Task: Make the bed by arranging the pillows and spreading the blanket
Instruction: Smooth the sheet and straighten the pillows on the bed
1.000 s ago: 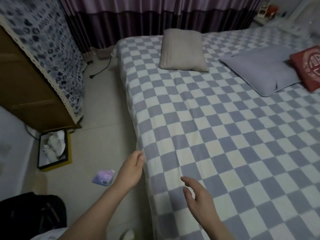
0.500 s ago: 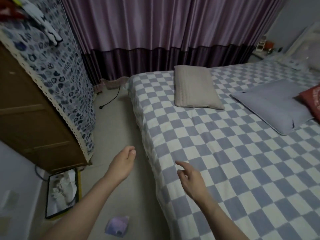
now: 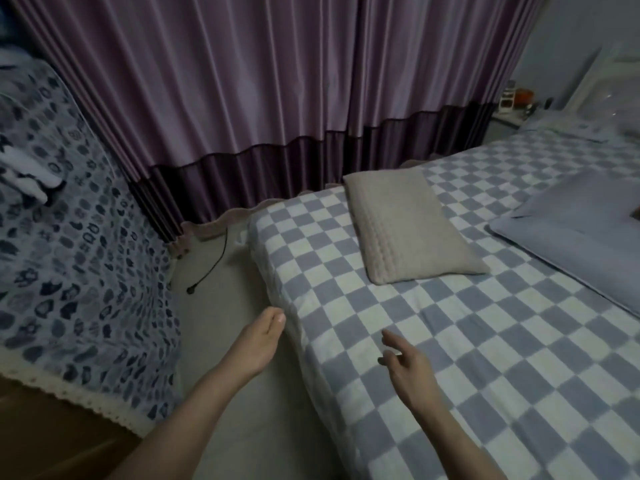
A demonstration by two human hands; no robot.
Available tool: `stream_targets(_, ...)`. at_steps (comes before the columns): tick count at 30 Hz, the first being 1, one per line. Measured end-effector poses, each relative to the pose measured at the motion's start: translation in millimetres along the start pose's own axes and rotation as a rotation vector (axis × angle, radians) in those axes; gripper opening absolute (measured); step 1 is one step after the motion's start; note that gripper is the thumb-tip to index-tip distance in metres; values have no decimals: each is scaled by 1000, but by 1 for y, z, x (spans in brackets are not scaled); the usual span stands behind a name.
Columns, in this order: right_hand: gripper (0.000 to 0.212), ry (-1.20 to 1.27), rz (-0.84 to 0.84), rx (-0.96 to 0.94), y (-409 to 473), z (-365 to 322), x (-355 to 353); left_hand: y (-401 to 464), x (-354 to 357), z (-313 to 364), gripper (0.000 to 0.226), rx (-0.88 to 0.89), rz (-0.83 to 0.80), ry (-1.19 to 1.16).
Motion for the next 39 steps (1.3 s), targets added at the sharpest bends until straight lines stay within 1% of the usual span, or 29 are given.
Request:
stream_targets(3,38,-24,-45,-55,78,-31,31,59,-47,14,16,-3,14,1)
stream_targets(8,38,-7,-148,-122,171,-81,85,143,-118,8,34,-55,39,-12)
stream_targets(9,37,-4,-153,-130,191,-87,98,164,-133,5,34,-59,37,-2)
stream_targets(11,36,3,-145,-130,220,-94,116,202,-151,-2,27,-48,28,10)
stream_targets(13,37,-6,-127,-103,250,-98,139,245,-170,-8,17,-40,19,14)
stream_targets(16,37,18,-58,-11,299,-110,178,313,-205,-12,23,-13,-11,35)
stream_targets(18,38,61,-39,27,323,-125,198,346,-225,-8,19,1,-36,42)
stream_targets(20,38,83,8,39,358,-142,216,387,-249,7,17,45,-56,43)
stream_targets(22,39,65,27,33,383,-158,229,423,-265,17,16,54,-69,40)
stream_targets(27,39,46,79,89,451,-177,251,503,-275,44,20,104,-192,73)
stream_targets(30,39,52,129,88,498,-179,254,545,-281,62,22,113,-232,87)
stream_targets(34,39,95,206,81,592,-172,270,628,-303,89,12,181,-201,115)
stream_targets(36,40,100,207,73,635,-175,275,666,-318,101,14,200,-181,144)
stream_targets(39,40,94,189,56,700,-186,285,729,-341,116,24,181,-195,276)
Point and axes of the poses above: each hand's wrist, its own y-axis towards the middle knuckle, its own x-axis out of the palm, z = x × y, the point moved 2 cm from there along y, towards the middle knuckle, and after that the axes turned 13 degrees about -x, right-handed, at the moved point
